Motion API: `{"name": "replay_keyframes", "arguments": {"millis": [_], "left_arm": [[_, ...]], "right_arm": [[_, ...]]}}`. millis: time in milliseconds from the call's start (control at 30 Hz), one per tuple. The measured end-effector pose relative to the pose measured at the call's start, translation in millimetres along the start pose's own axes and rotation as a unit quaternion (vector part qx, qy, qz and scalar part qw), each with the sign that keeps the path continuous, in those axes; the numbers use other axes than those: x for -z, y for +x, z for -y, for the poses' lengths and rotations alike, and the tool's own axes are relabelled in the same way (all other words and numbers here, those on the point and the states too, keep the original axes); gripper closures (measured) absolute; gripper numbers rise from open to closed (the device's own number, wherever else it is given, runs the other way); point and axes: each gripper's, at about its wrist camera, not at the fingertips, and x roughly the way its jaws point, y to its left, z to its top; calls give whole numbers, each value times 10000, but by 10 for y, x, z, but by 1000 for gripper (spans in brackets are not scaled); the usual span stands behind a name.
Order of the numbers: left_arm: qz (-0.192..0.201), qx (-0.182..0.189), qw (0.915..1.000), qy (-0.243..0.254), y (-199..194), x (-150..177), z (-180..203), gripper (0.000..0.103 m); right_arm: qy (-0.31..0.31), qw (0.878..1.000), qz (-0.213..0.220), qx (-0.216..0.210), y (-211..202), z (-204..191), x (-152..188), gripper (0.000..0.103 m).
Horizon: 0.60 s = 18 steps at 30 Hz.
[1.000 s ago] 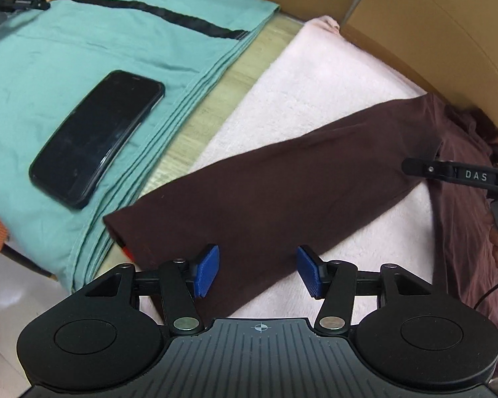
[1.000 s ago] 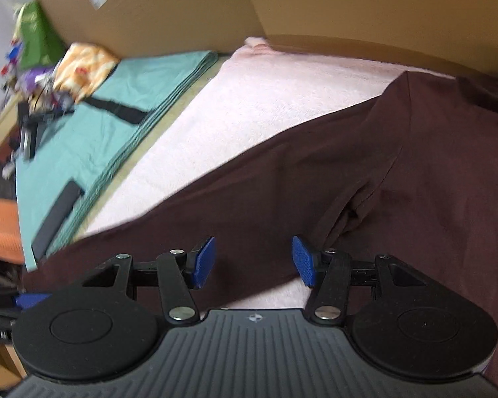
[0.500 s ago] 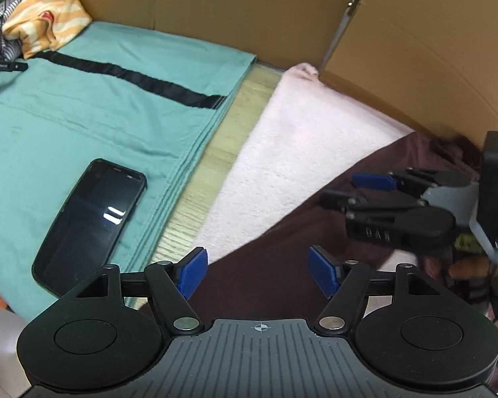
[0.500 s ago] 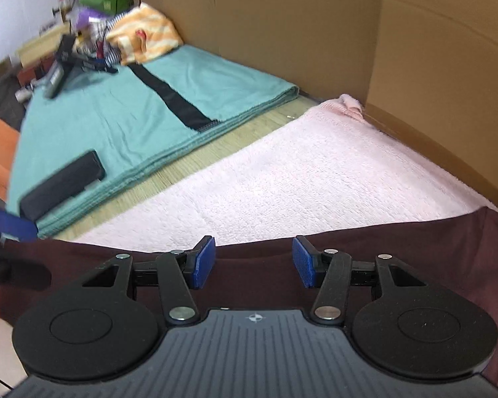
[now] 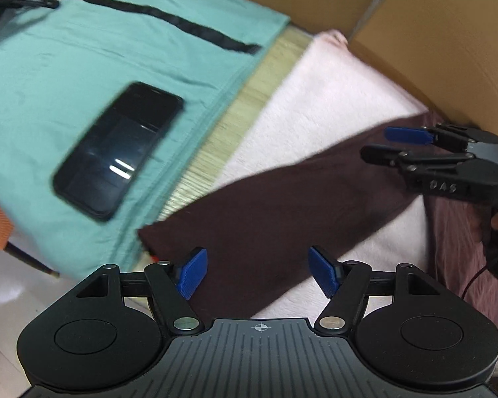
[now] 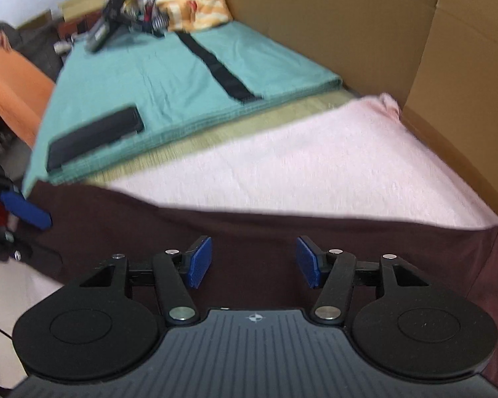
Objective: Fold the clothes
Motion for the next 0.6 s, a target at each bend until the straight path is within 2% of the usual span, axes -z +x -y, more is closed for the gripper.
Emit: {"name": "replay_keyframes", "arguments": {"millis": [67, 167, 367, 467, 600], "left_arm": [[109, -167, 9997, -153, -92, 1, -126, 21], [194, -420, 9980, -422, -164, -1, -321, 21], [150, -54, 9942, -1065, -103, 51, -493, 25], [112, 76, 9950, -985, -97, 100, -406, 27], [80, 92, 9963, -856, -58, 124, -322, 29]], "right_arm": [[-56, 9998, 98, -159, -16, 36, -160, 42], [-14, 9998, 146, -167, 29, 80, -327, 42], [-25, 9995, -5, -320, 110, -28, -293, 41], [-170, 9994, -79, -288, 124, -105, -213, 39], [-6, 9995, -163, -268, 120, -65, -132, 37]]}}
